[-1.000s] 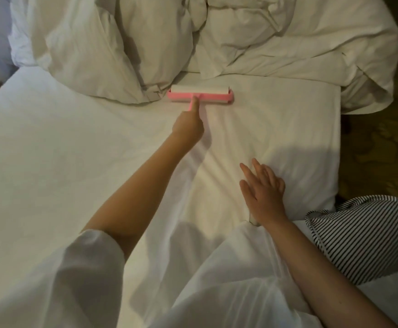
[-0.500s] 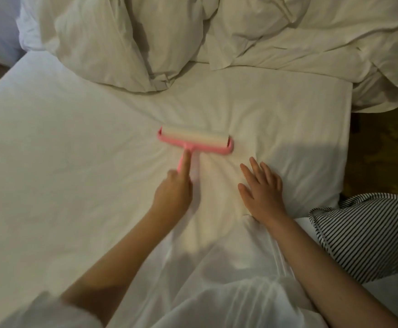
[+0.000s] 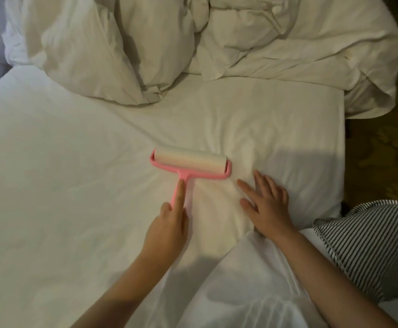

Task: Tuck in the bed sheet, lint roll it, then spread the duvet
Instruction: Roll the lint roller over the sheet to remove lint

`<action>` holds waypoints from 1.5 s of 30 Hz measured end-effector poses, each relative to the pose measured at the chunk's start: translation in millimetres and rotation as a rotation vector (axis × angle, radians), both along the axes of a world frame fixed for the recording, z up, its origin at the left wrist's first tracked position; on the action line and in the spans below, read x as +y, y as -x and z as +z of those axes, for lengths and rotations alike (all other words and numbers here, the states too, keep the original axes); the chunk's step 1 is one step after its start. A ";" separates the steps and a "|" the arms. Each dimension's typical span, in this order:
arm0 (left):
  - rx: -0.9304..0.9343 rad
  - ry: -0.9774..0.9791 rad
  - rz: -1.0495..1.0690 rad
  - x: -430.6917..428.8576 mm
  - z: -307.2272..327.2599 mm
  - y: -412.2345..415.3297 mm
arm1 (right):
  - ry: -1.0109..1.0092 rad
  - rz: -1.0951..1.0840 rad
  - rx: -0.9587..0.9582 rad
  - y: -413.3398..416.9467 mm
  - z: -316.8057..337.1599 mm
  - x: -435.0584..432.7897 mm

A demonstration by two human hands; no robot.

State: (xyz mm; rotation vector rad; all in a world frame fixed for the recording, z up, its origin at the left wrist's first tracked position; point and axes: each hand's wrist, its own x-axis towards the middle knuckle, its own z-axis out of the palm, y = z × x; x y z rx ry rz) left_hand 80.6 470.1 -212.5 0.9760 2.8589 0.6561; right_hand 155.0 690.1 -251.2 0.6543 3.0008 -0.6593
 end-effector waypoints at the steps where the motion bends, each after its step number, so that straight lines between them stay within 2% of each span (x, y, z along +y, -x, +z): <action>1: -0.010 0.007 -0.009 -8.3 -2.3 -5.5 | -0.005 0.001 -0.009 0.5 -0.6 -1.0; 4: 0.050 -0.006 0.007 -1.1 -2.1 -4.1 | 0.005 0.043 -0.080 -3.5 3.2 -2.6; 6: 0.035 0.007 0.093 20.6 3.0 5.8 | 0.032 0.089 -0.125 -8.9 7.2 -3.0; 10: -0.024 0.069 0.217 69.8 9.7 40.8 | 0.062 0.169 -0.074 -22.9 11.7 -7.0; 14: -0.042 0.124 0.256 104.7 25.6 61.2 | 0.096 0.338 -0.277 -43.4 22.0 9.4; 17: -0.098 0.161 0.267 99.5 47.1 38.5 | 0.199 0.378 -0.357 -60.1 43.5 14.5; 21: -0.264 0.255 0.322 50.5 75.2 -51.8 | 0.348 0.395 -0.435 -67.2 73.0 9.5; 24: -0.406 0.357 0.353 2.7 96.5 -122.8 | 0.335 0.309 -0.379 -63.8 80.3 5.6; 27: -0.454 0.383 0.319 -14.0 109.2 -138.4 | 0.286 0.208 -0.330 -55.9 79.3 -5.2; 33: -0.207 0.296 0.227 43.5 78.6 -44.3 | 0.207 -0.122 -0.323 -28.8 65.9 -33.3; 35: -0.153 0.265 0.187 57.9 67.3 -16.3 | 0.150 -0.199 -0.317 -23.5 56.1 -40.1; 38: -0.125 0.224 0.135 55.2 56.7 -7.7 | 0.181 -0.320 -0.235 -23.1 43.1 -47.6; 42: -0.215 0.208 0.119 7.8 59.9 -58.8 | 0.310 -0.461 -0.073 -34.9 37.0 -49.3; 45: -0.306 0.355 0.131 -46.5 70.1 -117.5 | 0.357 -0.527 -0.026 -34.9 35.1 -50.5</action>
